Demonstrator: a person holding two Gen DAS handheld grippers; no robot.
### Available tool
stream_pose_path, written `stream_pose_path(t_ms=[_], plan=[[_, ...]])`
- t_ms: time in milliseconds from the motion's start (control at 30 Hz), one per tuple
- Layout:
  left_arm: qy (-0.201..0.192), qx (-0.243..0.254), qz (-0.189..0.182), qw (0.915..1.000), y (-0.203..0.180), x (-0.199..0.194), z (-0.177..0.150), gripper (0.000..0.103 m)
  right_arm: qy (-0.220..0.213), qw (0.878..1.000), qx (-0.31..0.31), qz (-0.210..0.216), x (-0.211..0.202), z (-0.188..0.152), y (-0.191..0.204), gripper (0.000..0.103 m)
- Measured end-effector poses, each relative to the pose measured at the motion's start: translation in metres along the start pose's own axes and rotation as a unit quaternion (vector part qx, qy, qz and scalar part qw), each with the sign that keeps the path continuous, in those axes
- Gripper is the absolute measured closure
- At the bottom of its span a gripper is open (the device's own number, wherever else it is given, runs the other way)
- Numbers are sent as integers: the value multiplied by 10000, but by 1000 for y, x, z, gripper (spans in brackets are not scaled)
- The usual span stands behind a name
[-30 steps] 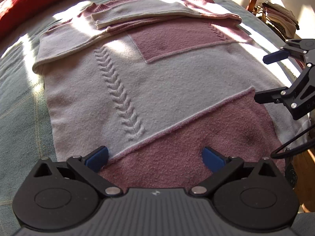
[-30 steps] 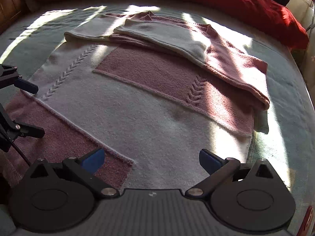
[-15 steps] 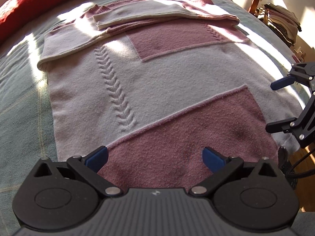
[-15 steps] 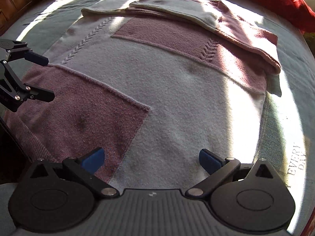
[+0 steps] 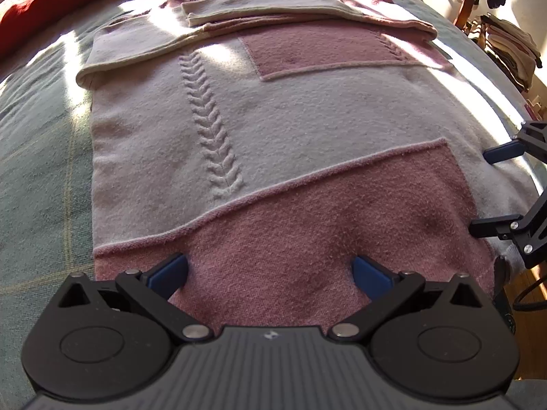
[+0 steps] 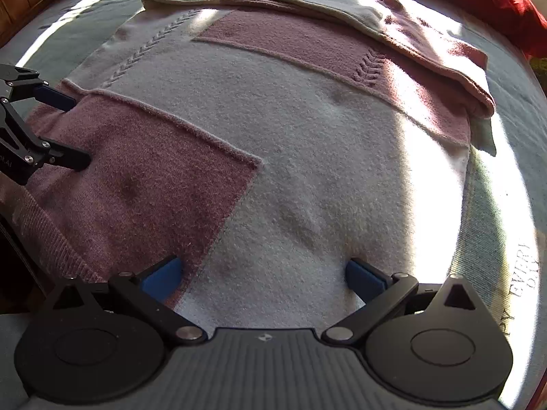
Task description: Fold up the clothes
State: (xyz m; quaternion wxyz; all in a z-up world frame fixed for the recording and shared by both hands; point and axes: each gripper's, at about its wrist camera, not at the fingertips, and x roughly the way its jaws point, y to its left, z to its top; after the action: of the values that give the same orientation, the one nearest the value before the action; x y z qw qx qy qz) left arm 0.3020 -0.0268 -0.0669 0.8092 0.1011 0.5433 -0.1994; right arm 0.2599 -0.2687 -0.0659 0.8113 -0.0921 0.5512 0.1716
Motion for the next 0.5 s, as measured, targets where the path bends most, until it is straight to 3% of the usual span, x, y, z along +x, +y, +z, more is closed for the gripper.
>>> stream_pose_path(t_ms=[500], plan=[[-45,-48,150,9999,-2,-2,-8,1,-49,9999,-136,-17,-1,-5,0,0]])
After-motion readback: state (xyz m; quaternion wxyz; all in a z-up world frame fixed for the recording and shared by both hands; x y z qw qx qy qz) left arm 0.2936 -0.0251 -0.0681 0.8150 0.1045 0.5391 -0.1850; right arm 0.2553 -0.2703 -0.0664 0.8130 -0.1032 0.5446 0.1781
